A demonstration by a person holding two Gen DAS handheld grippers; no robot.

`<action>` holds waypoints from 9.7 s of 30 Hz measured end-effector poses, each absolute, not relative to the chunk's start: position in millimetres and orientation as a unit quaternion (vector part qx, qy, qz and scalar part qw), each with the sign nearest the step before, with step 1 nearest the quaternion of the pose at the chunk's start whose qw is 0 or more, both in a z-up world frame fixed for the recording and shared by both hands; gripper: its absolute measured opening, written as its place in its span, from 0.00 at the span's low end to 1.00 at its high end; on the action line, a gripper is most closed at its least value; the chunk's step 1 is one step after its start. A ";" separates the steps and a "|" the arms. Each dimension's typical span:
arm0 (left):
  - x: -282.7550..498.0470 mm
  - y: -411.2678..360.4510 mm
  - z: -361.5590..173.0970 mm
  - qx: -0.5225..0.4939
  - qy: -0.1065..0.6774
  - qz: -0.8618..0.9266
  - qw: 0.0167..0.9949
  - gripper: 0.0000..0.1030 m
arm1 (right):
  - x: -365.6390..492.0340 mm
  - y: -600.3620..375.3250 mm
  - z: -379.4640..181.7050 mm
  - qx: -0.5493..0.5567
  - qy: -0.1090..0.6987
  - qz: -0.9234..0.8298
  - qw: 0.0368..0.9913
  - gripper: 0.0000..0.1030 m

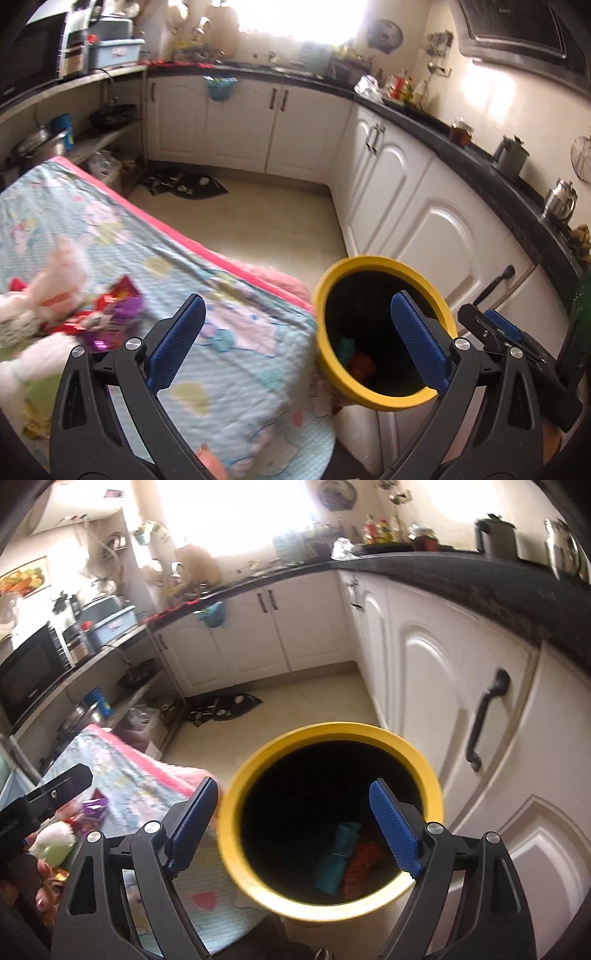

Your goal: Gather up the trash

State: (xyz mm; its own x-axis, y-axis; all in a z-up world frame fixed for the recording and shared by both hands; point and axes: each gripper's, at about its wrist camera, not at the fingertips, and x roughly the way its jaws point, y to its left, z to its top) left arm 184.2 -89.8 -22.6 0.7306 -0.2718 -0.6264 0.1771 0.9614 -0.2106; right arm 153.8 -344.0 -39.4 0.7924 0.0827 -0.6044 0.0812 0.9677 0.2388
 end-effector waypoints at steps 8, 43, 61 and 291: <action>153.8 -32.1 3.9 -0.088 0.309 -0.069 0.944 0.90 | 140.9 -303.2 -16.5 0.119 0.312 0.070 0.940 0.81; 112.7 153.3 -9.9 -0.191 0.306 0.066 0.930 0.90 | 119.7 -112.9 -9.4 0.022 0.363 0.316 0.876 0.81; 146.5 178.8 -50.9 -0.232 0.360 0.045 0.902 0.90 | 139.0 -37.0 -65.2 -0.107 0.409 0.393 0.817 0.81; 49.4 116.5 25.7 -0.121 0.265 0.042 0.956 0.90 | 102.0 -151.8 27.8 -0.011 0.291 0.239 0.926 0.87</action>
State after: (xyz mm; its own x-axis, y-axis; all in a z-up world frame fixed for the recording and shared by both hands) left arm 49.4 116.5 25.7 0.8559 0.0161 -0.5170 -0.1450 0.9669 -0.2098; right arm 102.0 -151.8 27.8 0.7160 0.4374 -0.5440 -0.4498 0.8851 0.1197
